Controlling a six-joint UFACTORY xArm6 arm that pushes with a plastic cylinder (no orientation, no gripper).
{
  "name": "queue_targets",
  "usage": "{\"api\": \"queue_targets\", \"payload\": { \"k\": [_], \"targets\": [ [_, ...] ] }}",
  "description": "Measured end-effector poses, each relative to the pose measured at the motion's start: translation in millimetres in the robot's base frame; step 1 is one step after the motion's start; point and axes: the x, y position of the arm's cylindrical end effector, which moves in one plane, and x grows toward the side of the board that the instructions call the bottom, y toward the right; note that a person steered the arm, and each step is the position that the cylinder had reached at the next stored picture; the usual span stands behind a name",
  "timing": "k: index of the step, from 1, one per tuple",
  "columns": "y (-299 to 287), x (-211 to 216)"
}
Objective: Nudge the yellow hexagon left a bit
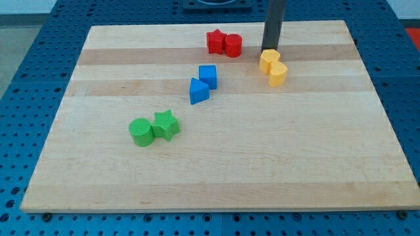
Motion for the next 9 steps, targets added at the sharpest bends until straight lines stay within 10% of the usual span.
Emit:
{"api": "queue_targets", "payload": {
  "k": [9],
  "targets": [
    [47,30]
  ]
}}
